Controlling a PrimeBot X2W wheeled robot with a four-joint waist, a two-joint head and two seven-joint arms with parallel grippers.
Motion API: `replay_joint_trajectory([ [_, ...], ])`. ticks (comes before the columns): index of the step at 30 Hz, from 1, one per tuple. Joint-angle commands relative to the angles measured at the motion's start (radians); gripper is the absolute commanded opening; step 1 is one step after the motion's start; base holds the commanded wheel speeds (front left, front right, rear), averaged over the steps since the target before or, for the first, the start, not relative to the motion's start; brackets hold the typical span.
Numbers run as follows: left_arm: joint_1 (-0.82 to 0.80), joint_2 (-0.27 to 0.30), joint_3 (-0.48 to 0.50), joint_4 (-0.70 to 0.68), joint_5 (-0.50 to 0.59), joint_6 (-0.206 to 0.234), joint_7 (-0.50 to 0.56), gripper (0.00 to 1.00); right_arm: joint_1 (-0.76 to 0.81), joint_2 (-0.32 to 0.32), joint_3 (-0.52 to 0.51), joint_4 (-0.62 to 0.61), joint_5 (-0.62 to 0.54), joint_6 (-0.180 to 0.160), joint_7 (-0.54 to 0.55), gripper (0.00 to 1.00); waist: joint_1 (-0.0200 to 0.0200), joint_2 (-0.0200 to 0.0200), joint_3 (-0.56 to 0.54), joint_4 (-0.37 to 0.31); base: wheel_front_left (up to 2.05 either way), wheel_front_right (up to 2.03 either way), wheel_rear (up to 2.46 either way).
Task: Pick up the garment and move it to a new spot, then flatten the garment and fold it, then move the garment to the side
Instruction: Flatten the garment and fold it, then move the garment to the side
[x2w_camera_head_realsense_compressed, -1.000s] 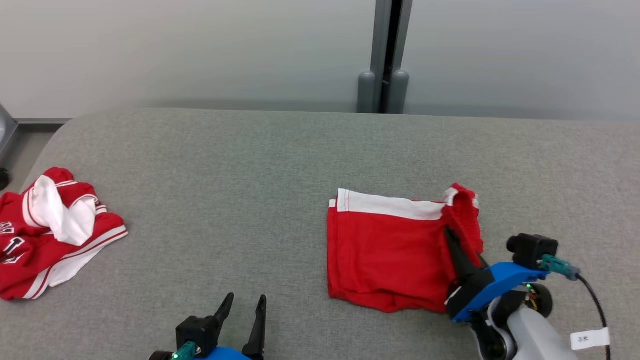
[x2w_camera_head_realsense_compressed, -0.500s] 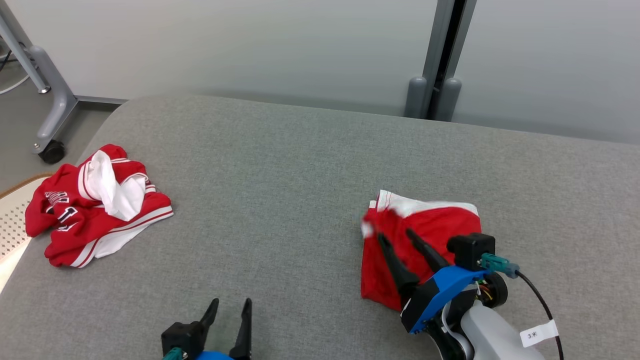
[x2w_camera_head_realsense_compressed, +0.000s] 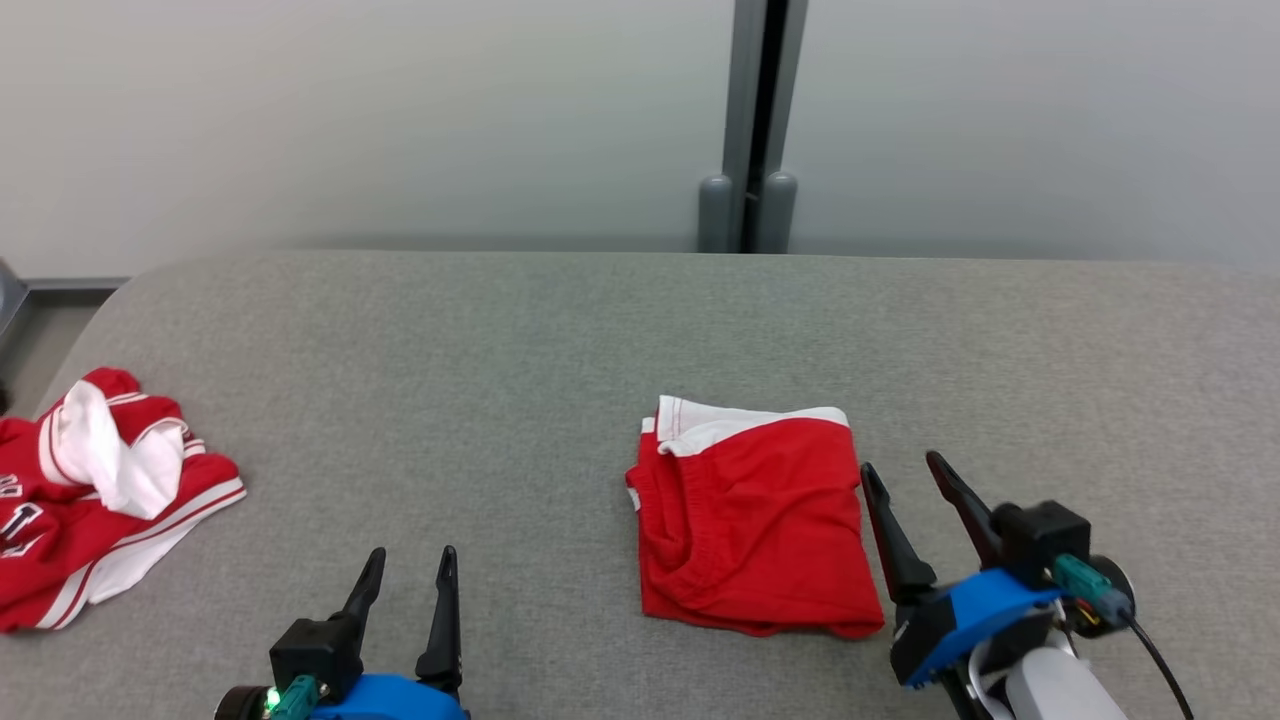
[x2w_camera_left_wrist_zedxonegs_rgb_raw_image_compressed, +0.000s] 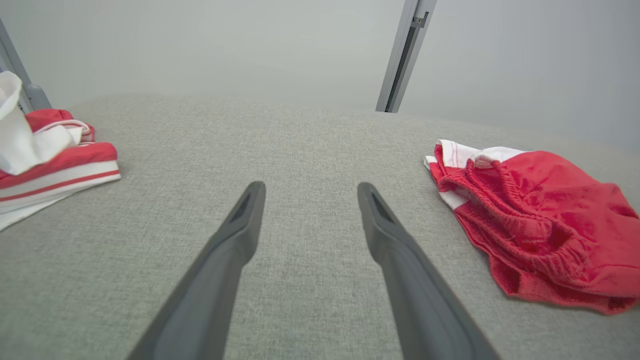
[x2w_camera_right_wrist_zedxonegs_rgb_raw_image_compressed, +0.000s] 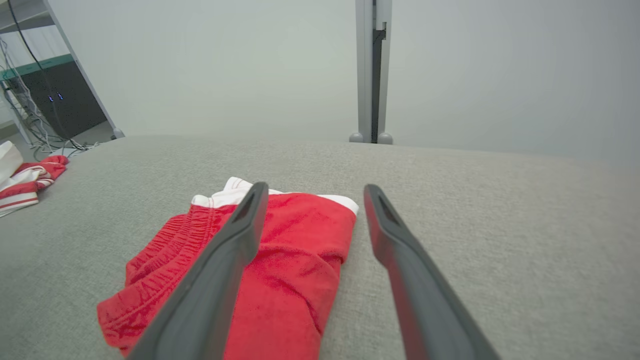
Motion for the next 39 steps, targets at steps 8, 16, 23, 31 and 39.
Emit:
replay_joint_trajectory([
  [8, 0.098, 0.0, 0.01, -0.067, 0.034, 0.004, -0.003, 1.0, 0.163, -0.002, -0.064, -0.078, -0.035, 0.0, -0.003, 1.0, 0.0001, 0.0, -0.043, -0.054, 0.0, 0.0, 0.0],
  [16, 0.138, 0.0, -0.004, -0.073, 0.021, 0.014, -0.003, 1.0, 0.227, -0.002, -0.066, -0.06, -0.037, 0.0, -0.003, 1.0, 0.0001, 0.0, -0.05, -0.049, 0.0, 0.0, 0.0],
  [23, 0.119, 0.0, -0.02, -0.057, 0.008, 0.011, -0.003, 1.0, 0.19, -0.002, -0.036, -0.014, 0.012, 0.0, -0.003, 1.0, 0.0001, 0.0, -0.036, -0.041, 0.0, 0.0, 0.0],
  [31, 0.067, 0.0, -0.042, -0.035, 0.015, -0.004, -0.003, 1.0, -0.046, -0.002, 0.009, 0.143, 0.063, 0.0, -0.003, 1.0, 0.0001, 0.0, 0.031, 0.018, 0.0, 0.0, 0.0],
  [39, 0.027, 0.0, -0.069, -0.02, 0.003, -0.014, -0.003, 1.0, -0.182, -0.002, -0.036, 0.409, -0.006, 0.0, 0.047, 1.0, 0.0001, 0.0, 0.089, 0.102, 0.0, 0.0, 0.0],
])
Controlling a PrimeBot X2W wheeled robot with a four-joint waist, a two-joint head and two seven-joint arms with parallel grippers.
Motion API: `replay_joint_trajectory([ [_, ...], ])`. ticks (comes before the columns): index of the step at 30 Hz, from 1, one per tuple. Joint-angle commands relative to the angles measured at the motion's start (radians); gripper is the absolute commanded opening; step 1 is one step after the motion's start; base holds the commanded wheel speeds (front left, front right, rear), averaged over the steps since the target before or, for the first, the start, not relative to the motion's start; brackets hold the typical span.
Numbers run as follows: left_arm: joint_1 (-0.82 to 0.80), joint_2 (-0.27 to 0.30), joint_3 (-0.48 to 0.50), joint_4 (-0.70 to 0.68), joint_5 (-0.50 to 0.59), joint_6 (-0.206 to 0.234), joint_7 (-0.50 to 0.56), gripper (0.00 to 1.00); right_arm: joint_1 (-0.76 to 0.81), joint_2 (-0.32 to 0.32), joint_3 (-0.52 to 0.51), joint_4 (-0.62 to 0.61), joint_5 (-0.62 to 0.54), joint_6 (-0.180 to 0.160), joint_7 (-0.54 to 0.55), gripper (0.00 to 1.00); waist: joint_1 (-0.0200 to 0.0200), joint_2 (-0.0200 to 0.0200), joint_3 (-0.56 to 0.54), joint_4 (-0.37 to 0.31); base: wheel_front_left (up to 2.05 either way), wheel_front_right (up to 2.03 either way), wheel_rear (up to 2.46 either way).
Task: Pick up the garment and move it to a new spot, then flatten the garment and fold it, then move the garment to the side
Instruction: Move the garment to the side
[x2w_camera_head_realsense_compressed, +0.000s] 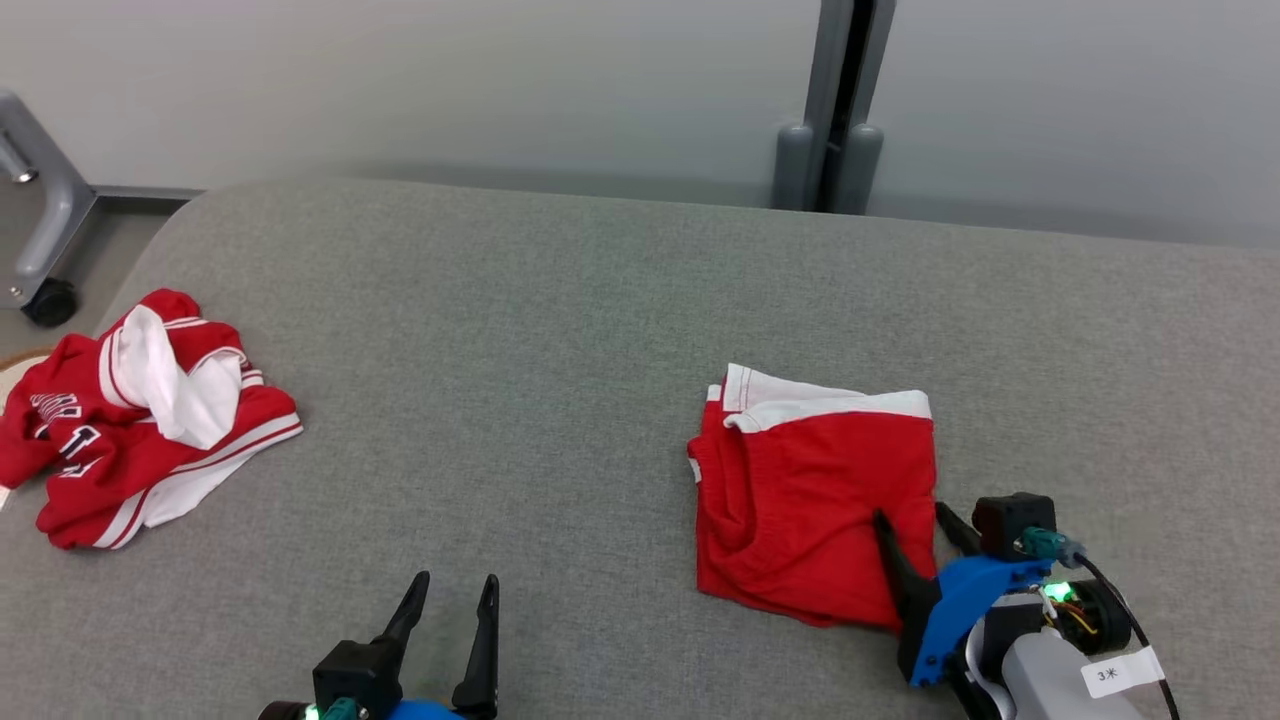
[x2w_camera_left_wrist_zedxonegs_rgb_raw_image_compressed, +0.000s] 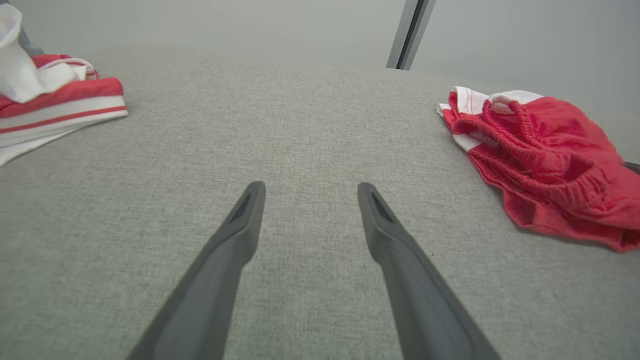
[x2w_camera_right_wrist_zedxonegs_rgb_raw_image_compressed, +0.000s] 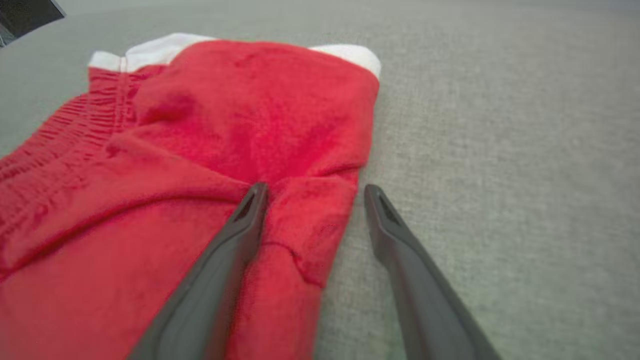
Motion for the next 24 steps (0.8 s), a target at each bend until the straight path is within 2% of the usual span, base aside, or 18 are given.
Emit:
replay_joint_trajectory([
  [1, -0.011, 0.0, 0.002, 0.004, 0.001, -0.003, -0.002, 1.0, -0.015, -0.002, 0.001, 0.019, -0.01, 0.0, 0.007, 1.0, -0.0001, -0.0001, 0.02, 0.021, 0.0, 0.0, 0.0],
  [2, -0.012, 0.0, 0.004, 0.004, 0.003, -0.004, -0.002, 1.0, -0.019, -0.002, 0.002, 0.042, -0.007, 0.0, 0.01, 0.9, -0.0001, -0.0001, 0.022, 0.024, 0.0, 0.0, 0.0],
  [3, -0.013, 0.0, 0.006, 0.005, 0.004, -0.005, -0.002, 1.0, -0.02, -0.002, 0.004, 0.063, -0.005, 0.0, 0.008, 0.4, -0.0001, -0.0001, 0.025, 0.025, 0.0, 0.0, 0.0],
  [4, -0.014, 0.0, 0.005, 0.011, 0.007, -0.006, -0.002, 1.0, -0.018, -0.001, 0.006, 0.076, -0.011, 0.0, 0.002, 0.0, -0.0001, -0.0001, 0.027, 0.024, 0.0, 0.0, 0.0],
  [7, -0.036, 0.0, 0.005, 0.016, 0.019, -0.008, -0.003, 1.0, -0.021, -0.003, -0.008, 0.102, -0.027, -0.001, -0.024, 0.0, -0.0001, -0.0001, 0.025, -0.001, 0.0, 0.0, 0.0],
  [11, -0.061, -0.001, -0.007, 0.002, 0.029, -0.013, -0.002, 1.0, -0.028, -0.012, -0.032, 0.093, -0.035, -0.002, -0.044, 0.0, -0.0001, -0.0001, 0.019, -0.086, 0.0, 0.0, 0.0],
  [20, -0.128, 0.0, -0.089, -0.034, 0.009, -0.022, -0.002, 1.0, -0.027, -0.006, 0.035, -0.003, 0.006, -0.001, -0.051, 0.0, -0.0001, -0.0001, 0.049, -0.419, 0.0, 0.0, 0.0],
  [24, -0.155, 0.0, -0.129, -0.034, 0.013, -0.023, -0.002, 1.0, -0.018, -0.004, 0.06, -0.052, 0.035, 0.0, -0.052, 0.0, -0.0001, -0.0001, 0.076, -0.533, 0.0, 0.0, 0.0],
])
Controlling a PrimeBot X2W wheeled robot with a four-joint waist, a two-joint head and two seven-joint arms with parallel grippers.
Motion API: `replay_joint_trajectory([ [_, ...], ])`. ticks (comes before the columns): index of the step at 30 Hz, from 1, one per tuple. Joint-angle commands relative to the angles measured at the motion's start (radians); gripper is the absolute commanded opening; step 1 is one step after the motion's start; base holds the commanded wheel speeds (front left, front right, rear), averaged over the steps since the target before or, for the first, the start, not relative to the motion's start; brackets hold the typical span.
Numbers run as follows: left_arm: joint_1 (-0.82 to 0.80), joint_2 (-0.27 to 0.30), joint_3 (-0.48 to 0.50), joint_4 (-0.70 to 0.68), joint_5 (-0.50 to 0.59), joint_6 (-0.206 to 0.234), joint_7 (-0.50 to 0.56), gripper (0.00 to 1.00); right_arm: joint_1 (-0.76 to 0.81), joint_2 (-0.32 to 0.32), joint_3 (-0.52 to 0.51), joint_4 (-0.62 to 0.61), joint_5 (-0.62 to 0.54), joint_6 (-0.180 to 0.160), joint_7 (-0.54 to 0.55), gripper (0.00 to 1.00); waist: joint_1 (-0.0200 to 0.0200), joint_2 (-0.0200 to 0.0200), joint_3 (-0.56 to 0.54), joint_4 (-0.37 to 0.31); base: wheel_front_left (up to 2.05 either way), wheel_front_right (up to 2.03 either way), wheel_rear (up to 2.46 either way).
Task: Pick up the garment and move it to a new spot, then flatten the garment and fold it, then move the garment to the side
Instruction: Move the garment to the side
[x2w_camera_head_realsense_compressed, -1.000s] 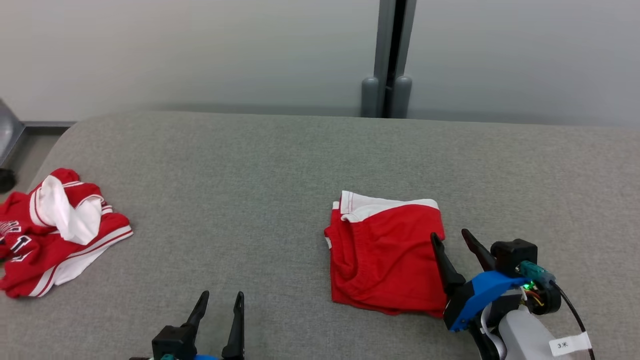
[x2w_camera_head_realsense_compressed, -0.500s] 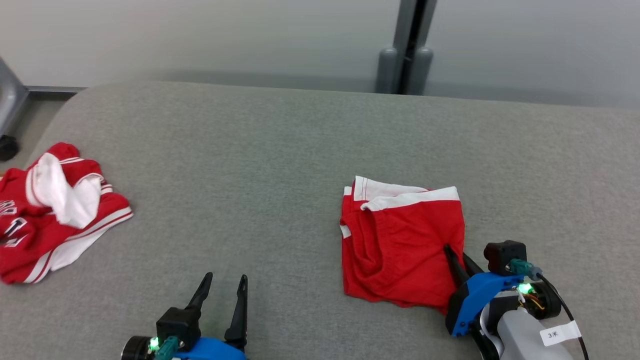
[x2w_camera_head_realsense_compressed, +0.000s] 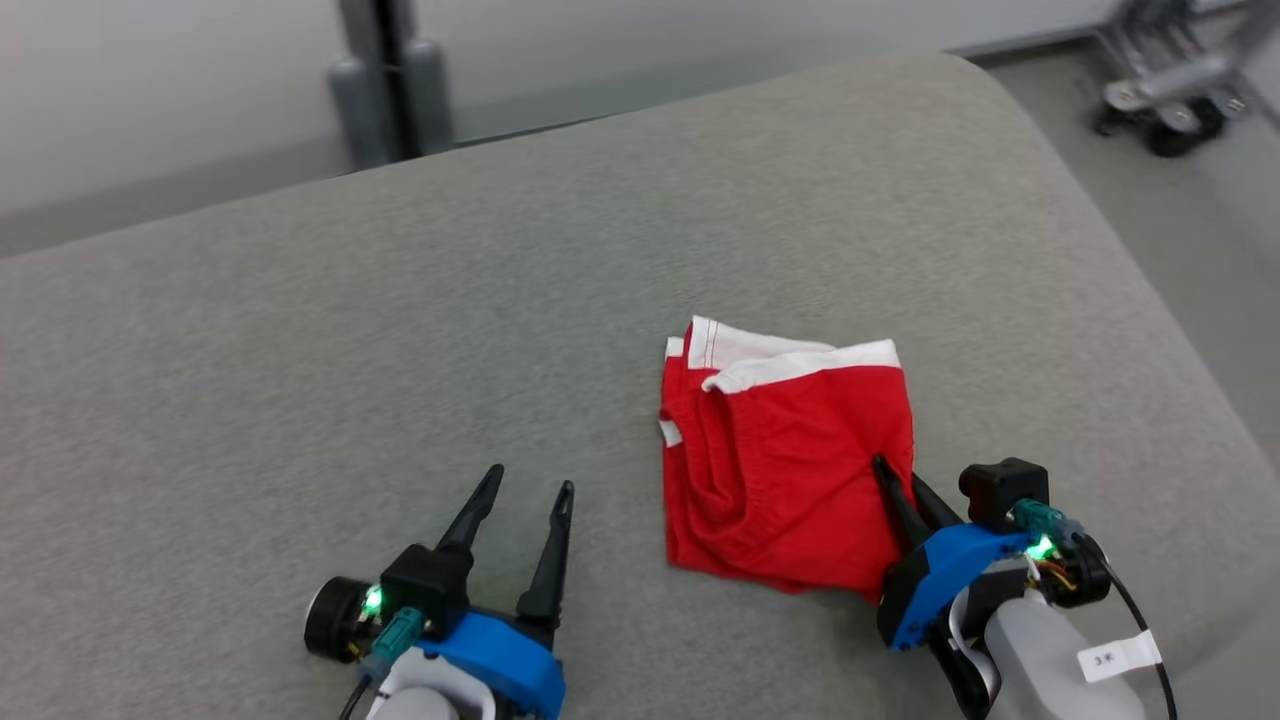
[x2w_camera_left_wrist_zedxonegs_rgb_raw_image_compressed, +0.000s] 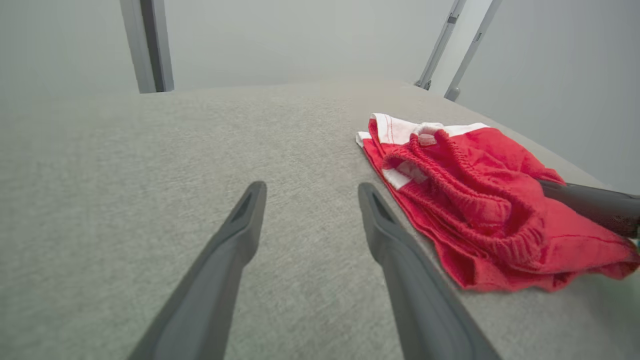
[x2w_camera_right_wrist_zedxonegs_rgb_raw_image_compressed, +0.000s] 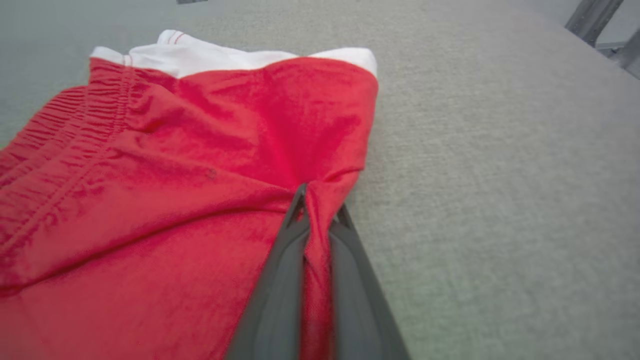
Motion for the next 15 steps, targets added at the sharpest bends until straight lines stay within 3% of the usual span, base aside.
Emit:
replay_joint_trajectory([
  [1, -0.011, 0.0, -0.005, -0.002, 0.002, -0.004, -0.002, 1.0, 0.016, -0.003, 0.007, -0.012, 0.008, 0.0, 0.0, 0.0, -0.0002, -0.0001, -0.042, -0.068, 0.0, 0.0, 0.0],
  [8, -0.046, 0.011, -0.097, 0.005, -0.002, -0.005, -0.003, 1.0, 0.016, -0.003, 0.005, -0.048, 0.016, 0.0, 0.0, 0.0, -0.0002, -0.0001, -0.001, -0.141, 0.0, 0.0, 0.0],
  [15, -0.061, 0.04, -0.144, -0.002, -0.027, -0.005, -0.002, 1.0, -0.062, -0.007, -0.088, -0.023, -0.103, 0.0, 0.0, 0.0, -0.0002, -0.0001, 0.029, -0.087, 0.0, 0.0, 0.0],
])
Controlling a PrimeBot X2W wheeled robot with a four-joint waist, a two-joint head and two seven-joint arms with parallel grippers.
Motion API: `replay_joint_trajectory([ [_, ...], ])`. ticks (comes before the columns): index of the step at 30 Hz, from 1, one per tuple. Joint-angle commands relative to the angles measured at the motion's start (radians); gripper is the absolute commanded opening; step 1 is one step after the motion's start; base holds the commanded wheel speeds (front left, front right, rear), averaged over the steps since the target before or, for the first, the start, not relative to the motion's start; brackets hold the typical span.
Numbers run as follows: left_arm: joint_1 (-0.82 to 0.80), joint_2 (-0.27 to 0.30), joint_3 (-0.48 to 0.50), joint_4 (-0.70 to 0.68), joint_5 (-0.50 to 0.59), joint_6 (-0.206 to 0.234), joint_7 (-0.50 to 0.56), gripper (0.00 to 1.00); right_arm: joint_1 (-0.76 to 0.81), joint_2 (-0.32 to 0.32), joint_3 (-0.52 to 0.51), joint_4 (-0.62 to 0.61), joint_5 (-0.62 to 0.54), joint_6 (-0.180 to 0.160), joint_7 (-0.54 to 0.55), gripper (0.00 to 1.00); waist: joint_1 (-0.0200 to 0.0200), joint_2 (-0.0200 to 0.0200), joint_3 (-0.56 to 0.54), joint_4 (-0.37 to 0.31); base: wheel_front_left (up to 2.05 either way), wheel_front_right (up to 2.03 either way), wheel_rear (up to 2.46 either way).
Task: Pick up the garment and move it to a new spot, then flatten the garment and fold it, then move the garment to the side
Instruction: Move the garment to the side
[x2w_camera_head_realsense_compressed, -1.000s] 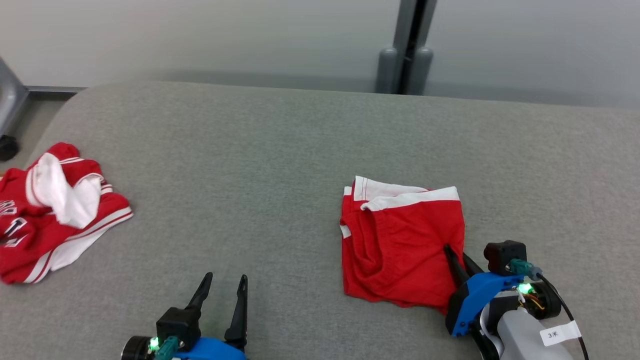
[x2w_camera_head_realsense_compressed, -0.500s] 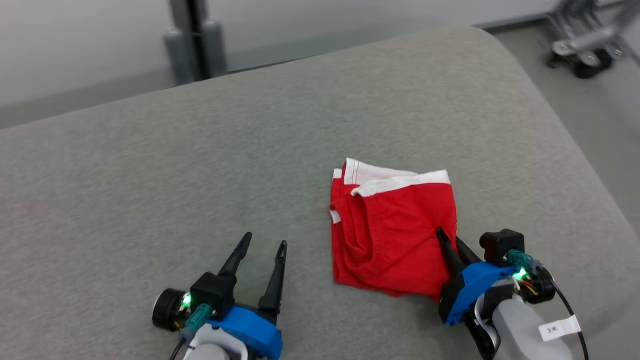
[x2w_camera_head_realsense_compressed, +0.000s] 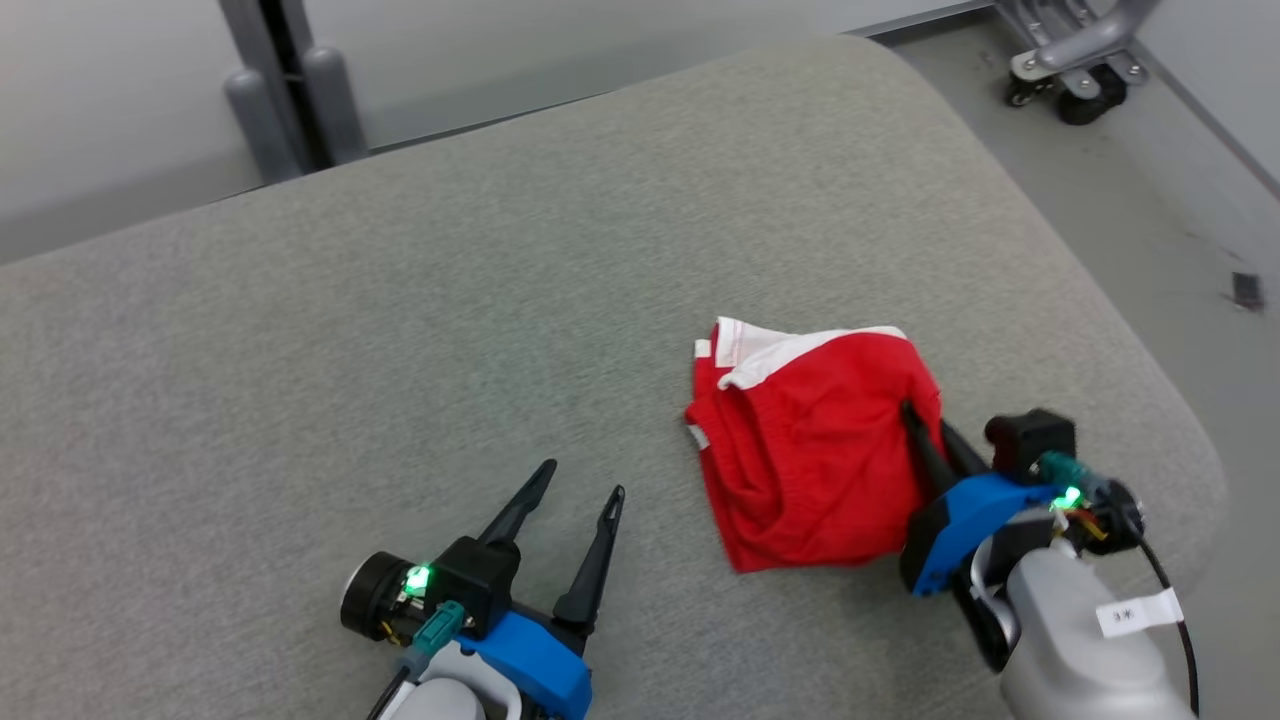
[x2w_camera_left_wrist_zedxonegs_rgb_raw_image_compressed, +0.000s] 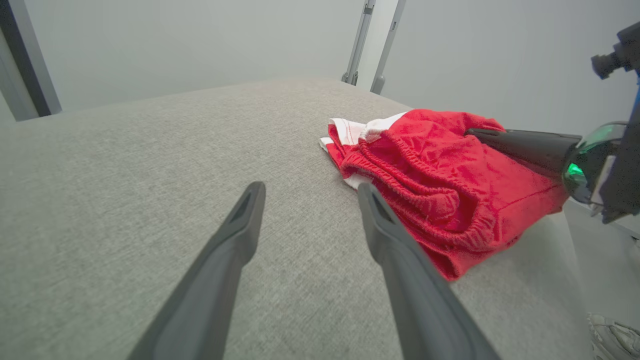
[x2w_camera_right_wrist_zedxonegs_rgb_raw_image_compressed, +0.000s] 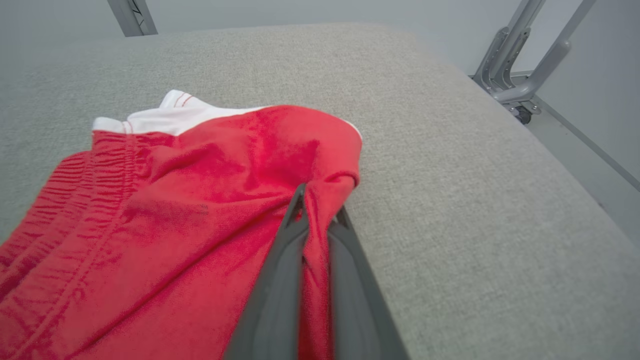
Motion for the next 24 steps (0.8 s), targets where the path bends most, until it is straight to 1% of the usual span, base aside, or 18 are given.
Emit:
replay_joint_trajectory([
  [1, -0.013, 0.012, -0.004, 0.0, -0.003, -0.001, -0.002, 1.0, -0.035, -0.013, -0.016, 0.008, -0.022, 0.0, 0.0, 0.0, 0.0, -0.0001, 0.021, 0.028, 0.0, 0.0, 0.0],
  [5, -0.026, 0.033, -0.017, -0.012, -0.008, -0.001, -0.002, 1.0, -0.122, -0.075, -0.09, 0.05, -0.095, 0.0, 0.001, 0.0, 0.0, -0.0001, 0.054, 0.092, 0.0, 0.0, 0.0],
  [9, -0.039, 0.045, -0.011, -0.032, -0.007, -0.001, -0.003, 1.0, -0.207, -0.154, -0.196, 0.084, -0.177, 0.0, 0.022, 0.0, 0.0, -0.0001, 0.091, 0.162, 0.0, 0.0, 0.0],
  [12, -0.046, 0.053, 0.003, -0.042, -0.005, -0.001, -0.002, 1.0, -0.257, -0.22, -0.284, 0.096, -0.248, 0.0, 0.049, 0.0, 0.0, -0.0001, 0.115, 0.203, 0.0, 0.0, 0.0],
  [14, -0.05, 0.054, 0.011, -0.047, -0.003, -0.001, -0.003, 1.0, -0.28, -0.252, -0.347, 0.098, -0.296, 0.0, 0.068, 0.0, 0.0, -0.0001, 0.129, 0.225, 0.0, 0.0, 0.0],
  [17, -0.059, 0.057, 0.022, -0.053, 0.002, -0.001, -0.002, 1.0, -0.303, -0.282, -0.445, 0.084, -0.36, 0.0, 0.089, 0.0, 0.0, -0.0001, 0.147, 0.255, 0.0, 0.0, 0.0],
  [20, -0.058, 0.063, 0.032, -0.059, 0.008, -0.001, -0.002, 1.0, -0.316, -0.283, -0.529, 0.061, -0.435, 0.0, 0.108, 0.0, 0.0, -0.0001, 0.16, 0.272, 0.0, 0.0, 0.0],
  [21, -0.059, 0.066, 0.035, -0.059, 0.009, -0.001, -0.001, 1.0, -0.321, -0.279, -0.561, 0.045, -0.462, 0.0, 0.111, 0.09, 0.0, -0.0001, 0.163, 0.275, 0.0, 0.0, 0.0],
  [22, -0.057, 0.071, 0.037, -0.058, 0.01, -0.001, 0.0, 1.0, -0.323, -0.274, -0.588, 0.029, -0.491, 0.0, 0.112, 0.67, 0.0, -0.0001, 0.166, 0.277, 0.0, 0.0, 0.0],
  [23, -0.056, 0.074, 0.041, -0.057, 0.011, -0.001, 0.0, 1.0, -0.325, -0.265, -0.622, 0.012, -0.516, 0.0, 0.118, 1.0, 0.0, -0.0001, 0.168, 0.279, 0.0, 0.0, 0.0],
  [24, -0.054, 0.076, 0.047, -0.054, 0.01, 0.0, 0.0, 1.0, -0.326, -0.253, -0.656, -0.005, -0.54, 0.0, 0.115, 1.0, 0.0, -0.0001, 0.169, 0.28, 0.0, 0.0, 0.0],
])
